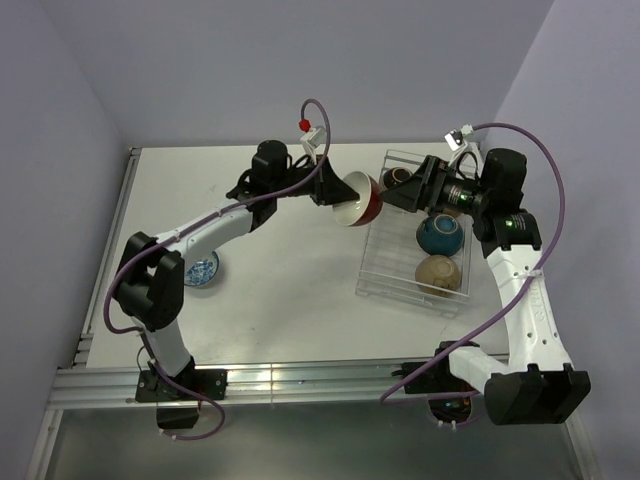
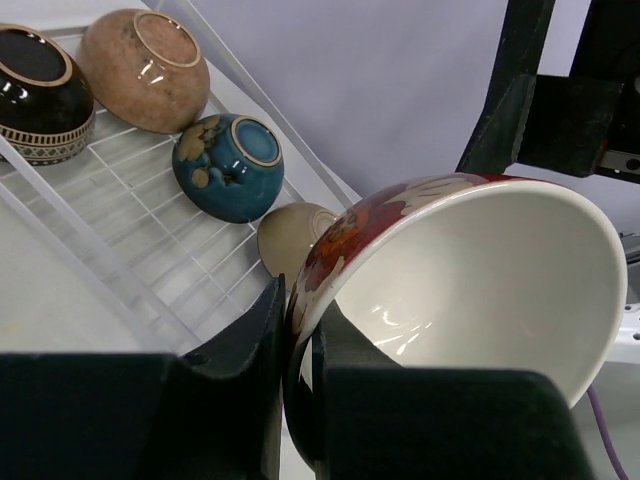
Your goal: Load the bowls into the dish rack
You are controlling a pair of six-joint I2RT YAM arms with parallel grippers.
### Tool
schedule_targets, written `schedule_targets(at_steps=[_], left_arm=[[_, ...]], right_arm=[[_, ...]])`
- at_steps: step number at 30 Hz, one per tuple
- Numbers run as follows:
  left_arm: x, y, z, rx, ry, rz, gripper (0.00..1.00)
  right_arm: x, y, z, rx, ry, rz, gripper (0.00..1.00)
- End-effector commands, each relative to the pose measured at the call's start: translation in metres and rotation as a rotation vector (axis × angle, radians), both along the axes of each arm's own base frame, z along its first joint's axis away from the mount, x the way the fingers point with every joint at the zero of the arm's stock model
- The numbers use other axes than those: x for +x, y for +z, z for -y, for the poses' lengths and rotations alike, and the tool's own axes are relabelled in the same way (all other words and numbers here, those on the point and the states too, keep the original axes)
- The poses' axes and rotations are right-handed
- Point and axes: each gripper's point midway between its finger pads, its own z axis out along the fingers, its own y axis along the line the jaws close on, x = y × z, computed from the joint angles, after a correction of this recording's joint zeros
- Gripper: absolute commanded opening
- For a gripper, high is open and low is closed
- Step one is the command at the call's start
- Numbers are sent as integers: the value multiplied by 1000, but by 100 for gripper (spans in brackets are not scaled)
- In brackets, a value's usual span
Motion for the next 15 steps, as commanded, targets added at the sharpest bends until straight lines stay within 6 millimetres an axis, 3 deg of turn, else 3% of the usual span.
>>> schedule_targets(at_steps=[1, 6, 15], left_arm=[[-11, 66, 11, -162, -48, 100, 0], [-19, 69, 22, -177, -77, 102, 0], [-25, 64, 28, -165, -88, 105, 0]], right_arm=[[-1, 6, -2, 43, 8, 1, 100], [2, -8, -3, 71, 4, -59, 100], [-6, -9, -11, 116, 51, -92, 100]])
